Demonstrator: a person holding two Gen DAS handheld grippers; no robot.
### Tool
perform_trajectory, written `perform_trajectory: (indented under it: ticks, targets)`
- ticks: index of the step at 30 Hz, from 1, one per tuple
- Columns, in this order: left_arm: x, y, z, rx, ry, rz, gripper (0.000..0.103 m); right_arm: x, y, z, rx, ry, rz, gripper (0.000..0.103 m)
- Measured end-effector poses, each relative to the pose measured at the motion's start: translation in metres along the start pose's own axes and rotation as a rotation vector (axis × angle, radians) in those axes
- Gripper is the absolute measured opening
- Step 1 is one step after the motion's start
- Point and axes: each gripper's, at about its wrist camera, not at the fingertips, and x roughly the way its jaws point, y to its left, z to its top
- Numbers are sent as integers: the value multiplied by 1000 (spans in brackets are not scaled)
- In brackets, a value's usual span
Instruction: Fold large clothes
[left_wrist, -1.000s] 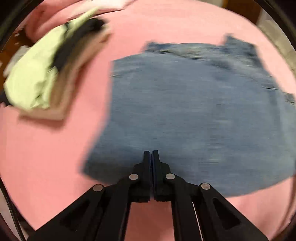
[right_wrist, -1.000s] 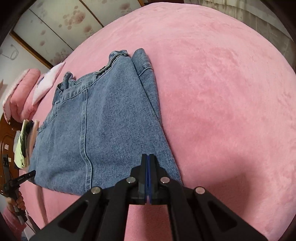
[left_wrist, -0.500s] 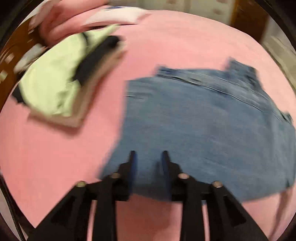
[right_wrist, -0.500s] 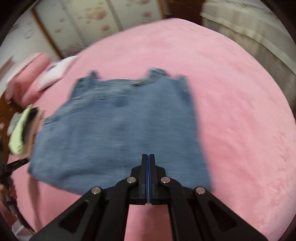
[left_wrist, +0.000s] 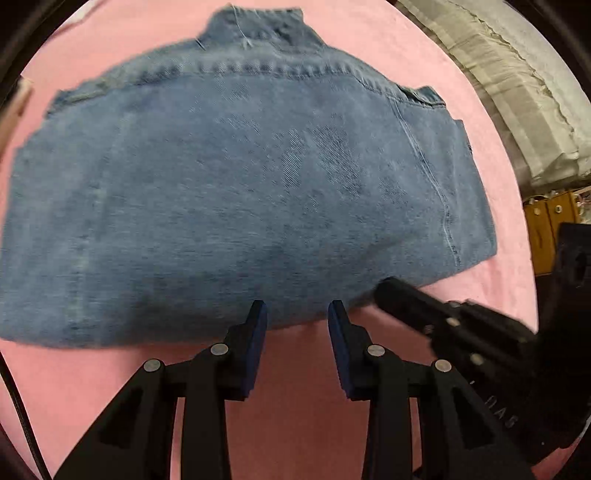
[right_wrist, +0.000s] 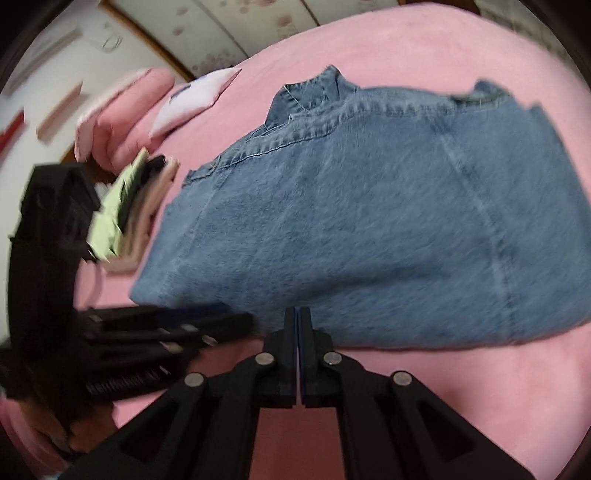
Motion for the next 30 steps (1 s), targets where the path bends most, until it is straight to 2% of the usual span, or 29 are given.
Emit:
perform_trajectory:
  ticks: [3,8,13,18,22,23,24,25,30]
  targets:
    - [8,1,6,-14,16,-21,32,15,-4,2,28,45,24,0]
    - [18,5,10,-45,34,-55,32,34,-6,13,3,73,46,0]
    - [26,22,21,-125,74,-139,32,52,-9,31,20,83,68,0]
    - [33,22,30,-110,87,-144,32,60,-19,46,40,82,111,0]
    - [31,29,33,-130,91,-186,32,61,-25,58,42,67,147,0]
    - [28,32,32,-129,89,-190,27,61,-27,61,47,62,160,0]
    - [26,34,30,-127,88,-173,13,62,-29,66,49,61,167,0]
    - [24,36,29,-127,91,-146,8,62,-29,70,46,67,169,0]
    - [15,42,28,-145,96,-161,4,60,-25,78,18,94,161,0]
